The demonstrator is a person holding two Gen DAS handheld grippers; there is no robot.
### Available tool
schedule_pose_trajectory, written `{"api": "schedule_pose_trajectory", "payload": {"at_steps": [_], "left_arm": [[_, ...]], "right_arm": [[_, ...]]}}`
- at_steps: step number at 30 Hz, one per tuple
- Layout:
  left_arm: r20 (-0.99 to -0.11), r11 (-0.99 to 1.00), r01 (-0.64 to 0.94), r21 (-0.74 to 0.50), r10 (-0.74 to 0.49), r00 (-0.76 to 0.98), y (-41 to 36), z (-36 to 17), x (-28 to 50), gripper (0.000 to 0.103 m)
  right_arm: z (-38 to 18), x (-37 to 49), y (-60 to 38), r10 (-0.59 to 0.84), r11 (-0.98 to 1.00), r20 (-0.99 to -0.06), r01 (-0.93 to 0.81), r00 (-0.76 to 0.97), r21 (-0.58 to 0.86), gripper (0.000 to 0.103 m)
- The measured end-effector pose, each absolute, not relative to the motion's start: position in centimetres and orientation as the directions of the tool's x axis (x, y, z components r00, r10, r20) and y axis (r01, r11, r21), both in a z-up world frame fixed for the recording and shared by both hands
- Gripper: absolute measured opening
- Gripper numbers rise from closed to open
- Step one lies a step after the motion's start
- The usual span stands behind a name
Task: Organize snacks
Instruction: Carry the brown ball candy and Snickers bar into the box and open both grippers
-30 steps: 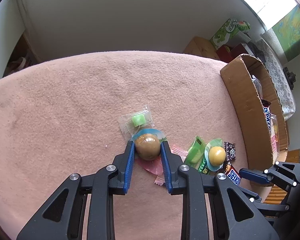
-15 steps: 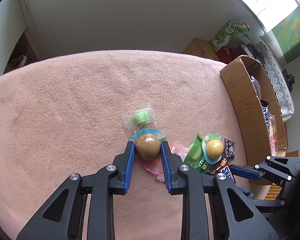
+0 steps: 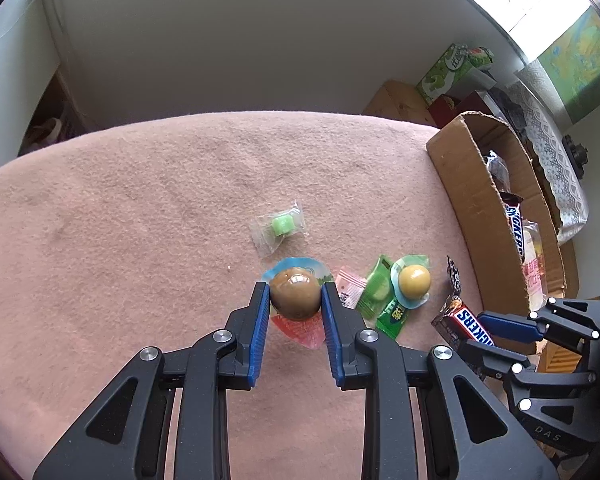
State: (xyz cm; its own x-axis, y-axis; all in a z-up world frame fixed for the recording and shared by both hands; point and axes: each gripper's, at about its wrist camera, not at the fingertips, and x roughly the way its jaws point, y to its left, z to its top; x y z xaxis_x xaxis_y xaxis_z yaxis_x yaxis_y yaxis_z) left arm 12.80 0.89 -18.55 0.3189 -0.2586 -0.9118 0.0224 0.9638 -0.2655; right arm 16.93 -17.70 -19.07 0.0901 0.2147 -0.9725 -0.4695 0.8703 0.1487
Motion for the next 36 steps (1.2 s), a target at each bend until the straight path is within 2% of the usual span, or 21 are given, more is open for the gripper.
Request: {"api": "schedule_pose_trajectory", "payload": {"at_steps": [19,36], "left_arm": [[-0.877,0.942,0.142,-0.305,-0.336,0.343,-4.8,-14.6,13.9,0.024],[-0.854,0.907,0.276,-0.317,-0.400,0.334,-12.4,-12.4,16.2,0.024]], "right_arm": [[-12.9,16.8,-22.5,0.225,0.909,-0.941,-0.402,0.251,0.109,0.028],[-10.9,18.5,-32.6,0.145,0.980,-0.921,-0.182,0.361,0.083,0.028]]}}
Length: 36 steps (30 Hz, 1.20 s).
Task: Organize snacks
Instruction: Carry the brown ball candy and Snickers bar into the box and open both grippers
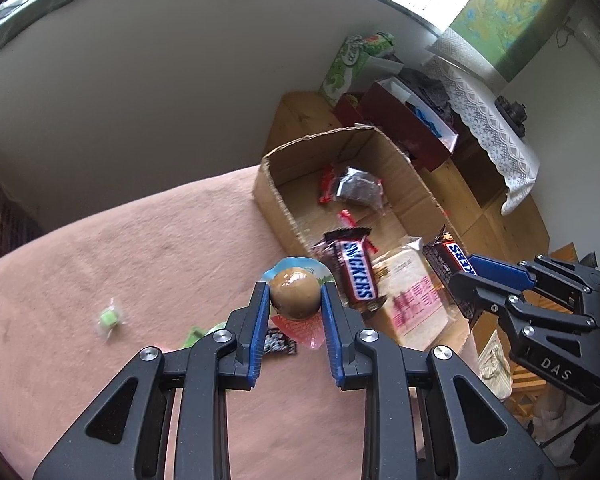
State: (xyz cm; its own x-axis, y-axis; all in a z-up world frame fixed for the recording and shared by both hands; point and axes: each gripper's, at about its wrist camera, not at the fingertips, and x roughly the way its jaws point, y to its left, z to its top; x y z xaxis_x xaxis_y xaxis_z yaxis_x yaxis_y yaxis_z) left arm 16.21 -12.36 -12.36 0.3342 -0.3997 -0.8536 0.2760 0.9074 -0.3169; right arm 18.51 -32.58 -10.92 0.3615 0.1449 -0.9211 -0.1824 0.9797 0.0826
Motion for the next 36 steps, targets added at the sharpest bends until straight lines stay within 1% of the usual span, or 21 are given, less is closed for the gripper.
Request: {"api": "schedule_pose_trajectory", "payload": {"at_steps": [5,12,28,29,30,31,32,33,36], "left_arm": [[-0.854,0.900,0.309,-0.307,-0.404,0.327,-14.5,-12.3,17.1,0.024],[-0.862,0.899,0.334,-0.285,-0.393,0.321,-16.7,-12.4,18.5,0.024],[-0.881,0.903,0.345,-0.257,-0.366,0.299,-18.7,-12.8,20.1,0.026],[-0.882,0.903,0.345,-0.255,-0.363,0.300,-18.7,-12.8,20.0,0.027],[-0.882,0.904,0.344,-0.255,-0.363,0.300,-18.7,-12.8,20.1,0.029],[-0.882,0.904,0.343,-0.256,-0.363,0.299,-18.6,-12.8,20.1,0.032],[-0.883,0.906,0.338,-0.253,-0.359,0.302,-18.6,-12.8,20.1,0.040],[-0.883,0.907,0.337,-0.251,-0.357,0.304,-18.5,-12.7,20.1,0.045],[-0.883,0.909,0.334,-0.250,-0.356,0.306,-18.3,-12.7,20.0,0.045]], "right_arm": [[-11.4,18.8,-35.3,0.124,0.989,-0.922,-0.119,0.366,0.085,0.028],[-12.4,18.6,-37.1,0.114,0.993,-0.928,-0.079,0.356,0.092,0.028],[-13.5,18.3,-38.0,0.106,0.994,-0.933,-0.055,0.344,0.093,0.029],[-13.4,18.3,-37.9,0.104,0.994,-0.933,-0.056,0.345,0.090,0.030],[-13.4,18.3,-37.8,0.103,0.994,-0.933,-0.056,0.345,0.089,0.040],[-13.4,18.3,-37.7,0.101,0.995,-0.932,-0.057,0.348,0.087,0.054],[-13.2,18.3,-37.6,0.100,0.995,-0.930,-0.058,0.355,0.085,0.058],[-13.1,18.2,-37.6,0.100,0.995,-0.927,-0.060,0.362,0.084,0.059],[-12.9,18.2,-37.3,0.103,0.994,-0.926,-0.065,0.364,0.085,0.059]]}}
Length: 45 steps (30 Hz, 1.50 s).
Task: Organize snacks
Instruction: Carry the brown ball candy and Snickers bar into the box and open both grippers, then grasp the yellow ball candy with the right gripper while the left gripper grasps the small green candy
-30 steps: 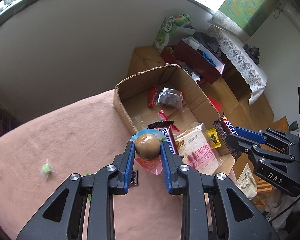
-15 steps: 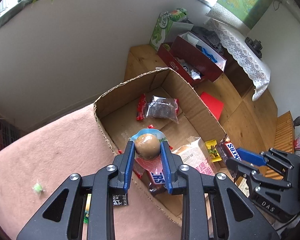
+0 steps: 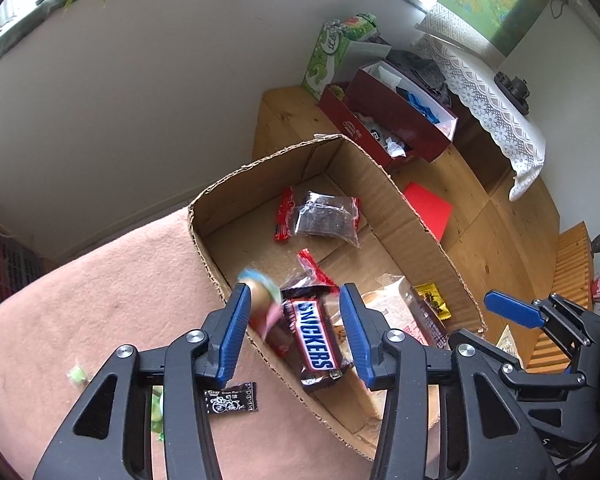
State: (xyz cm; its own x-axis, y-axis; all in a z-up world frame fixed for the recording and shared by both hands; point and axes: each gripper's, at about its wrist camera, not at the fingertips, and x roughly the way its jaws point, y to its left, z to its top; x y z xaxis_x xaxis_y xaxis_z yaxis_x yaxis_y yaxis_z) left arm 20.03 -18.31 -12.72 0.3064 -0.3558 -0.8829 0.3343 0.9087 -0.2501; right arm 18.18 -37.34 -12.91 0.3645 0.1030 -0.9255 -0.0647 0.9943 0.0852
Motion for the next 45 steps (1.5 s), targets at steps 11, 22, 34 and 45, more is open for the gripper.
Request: {"api": "schedule_pose_trajectory", "payload": {"at_steps": [11,22,34,45], "left_arm": [[-0.878,0.913,0.317,-0.255,-0.356,0.320,-16.9,-12.4,19.8,0.045],[-0.869,0.921,0.286,-0.265,-0.357,0.342,-14.7,-12.0,19.0,0.045],[-0.875,0.951,0.171,-0.256,-0.304,0.376,-7.4,-12.4,17.1,0.045],[-0.897,0.973,0.022,-0.230,-0.220,0.384,0.6,-14.3,15.4,0.045]], "right_arm": [[-12.7,17.9,-36.3,0.105,0.994,-0.921,-0.068,0.376,0.086,0.060],[-11.6,17.5,-34.7,0.137,0.990,-0.890,-0.092,0.434,0.108,0.070],[-11.6,17.2,-29.8,0.185,0.973,-0.906,-0.197,0.381,0.116,0.076],[-13.0,16.4,-22.7,0.279,0.922,-0.912,-0.351,0.302,0.166,0.076]]}}
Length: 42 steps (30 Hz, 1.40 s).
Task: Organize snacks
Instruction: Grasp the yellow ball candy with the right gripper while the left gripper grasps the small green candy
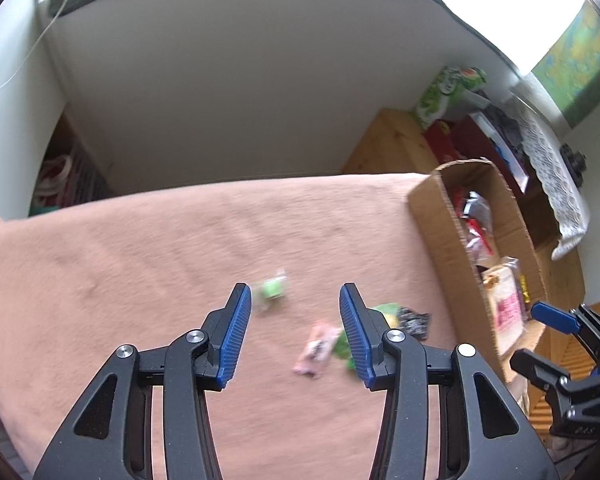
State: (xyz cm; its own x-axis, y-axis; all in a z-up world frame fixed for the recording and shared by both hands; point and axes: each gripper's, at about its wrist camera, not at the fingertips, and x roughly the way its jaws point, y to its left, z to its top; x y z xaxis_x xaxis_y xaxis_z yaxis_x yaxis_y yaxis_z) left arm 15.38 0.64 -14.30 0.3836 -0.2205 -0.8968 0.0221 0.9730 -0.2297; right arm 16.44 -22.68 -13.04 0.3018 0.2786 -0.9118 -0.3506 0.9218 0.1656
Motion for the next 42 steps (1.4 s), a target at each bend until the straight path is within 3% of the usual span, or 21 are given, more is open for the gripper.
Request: {"api": "schedule_pose_trajectory", "payload": {"at_steps": [2,4,13,37,42], "left_arm": [[-0.901,0.975,0.009,-0.224,-0.211,0.380,1.4,-14.7,15.2,0.045],[-0.902,0.975,0.003,-0.223,-0.208,0.377,2.0,-15.1,15.2,0.045],[-0.909,0.974,-0.005,-0.226,-0.209,0.362,3.5,-16.8,15.0,0.044],[-0.925,0.966,0.077,-0.247,-0.259,0.279,0.7,-21.0,18.3,0.036],[-0.929,0.973,0.091,-0.213,-0.230,0.290,0.1,-21.1,18.1,0.032]], "right_arm": [[-13.6,16.5,-21.4,0.294,0.912,-0.914,-0.370,0.281,0.179,0.075],[-14.2,16.7,-20.0,0.304,0.902,-0.916,-0.389,0.260,0.189,0.068],[-17.0,18.2,-17.2,0.301,0.902,-0.934,-0.376,0.191,0.214,0.050],[-22.6,21.8,-14.8,0.252,0.919,-0.962,-0.337,0.100,0.206,0.046],[-23.7,22.4,-14.5,0.250,0.920,-0.965,-0.330,0.083,0.210,0.040]]}}
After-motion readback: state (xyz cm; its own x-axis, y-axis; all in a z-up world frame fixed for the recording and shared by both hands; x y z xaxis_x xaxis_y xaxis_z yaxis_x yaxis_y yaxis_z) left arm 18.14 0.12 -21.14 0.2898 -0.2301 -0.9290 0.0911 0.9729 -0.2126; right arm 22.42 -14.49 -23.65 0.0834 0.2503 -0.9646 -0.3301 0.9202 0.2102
